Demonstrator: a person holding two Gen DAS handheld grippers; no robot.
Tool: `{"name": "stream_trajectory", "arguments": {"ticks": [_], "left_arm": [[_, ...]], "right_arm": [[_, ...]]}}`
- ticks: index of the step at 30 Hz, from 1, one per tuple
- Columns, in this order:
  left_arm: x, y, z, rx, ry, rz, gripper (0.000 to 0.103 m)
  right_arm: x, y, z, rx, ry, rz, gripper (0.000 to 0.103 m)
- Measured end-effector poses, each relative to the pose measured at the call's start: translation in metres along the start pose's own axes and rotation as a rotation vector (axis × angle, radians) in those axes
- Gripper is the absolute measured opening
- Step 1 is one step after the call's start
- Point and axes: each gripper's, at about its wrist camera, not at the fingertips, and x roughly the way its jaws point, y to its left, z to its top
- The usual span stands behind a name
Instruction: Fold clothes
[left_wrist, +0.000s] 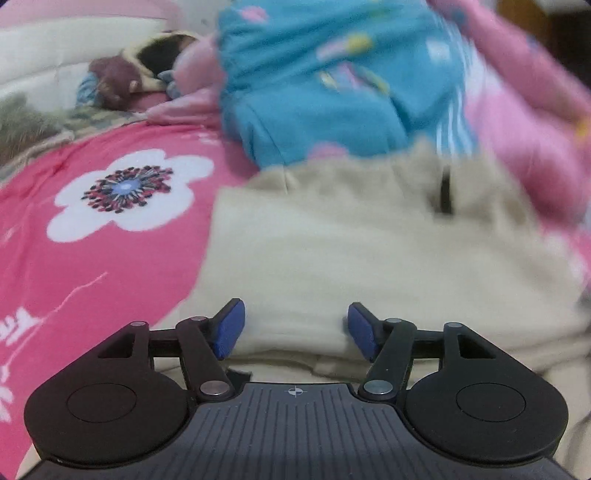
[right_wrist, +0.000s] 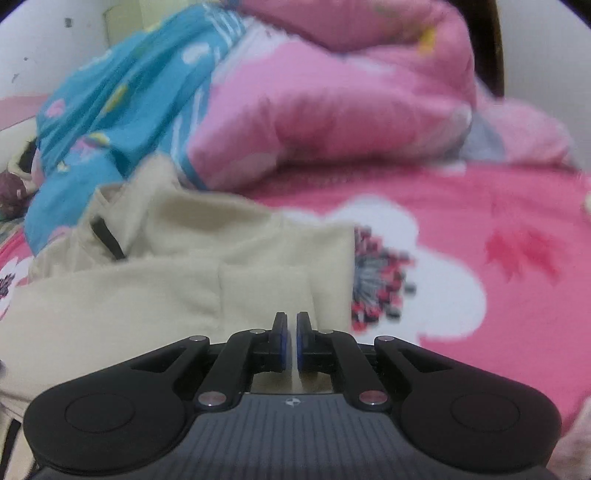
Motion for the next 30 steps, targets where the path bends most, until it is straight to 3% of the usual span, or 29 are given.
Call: {"name": "stream_trajectory", "arguments": {"ticks": [2,5,6,8,30], "left_arm": [[0.002,-0.006,-0.001,0.022,0.005,0.018,0.07],[0.006,-0.007,0.001,0.009,0.024,0.026,0.073],[0.007,-0.009,0.001,0.011,0.028,0.03,0.075],[0.008,-0.013,0.0,0.027,0.029,0.044,0.079],[0.008,-0.02,-0.007,0.043,0.005,0.071,0.084]], "right_arm": [[-0.019,0.013,-0.001,-0.04,-0.067,0.07,0.004],[-0.002,0.031,-0.019,-0.14,0.038,0.096,0.005],[0.005,0.037,-0.025,-0.176,0.082,0.098,0.011],[0.012,0.041,-0.04,-0.219,0.064,0.1,0.011],[0.011,0.038,-0.044,-0.194,0.043,0.105,0.012]]}}
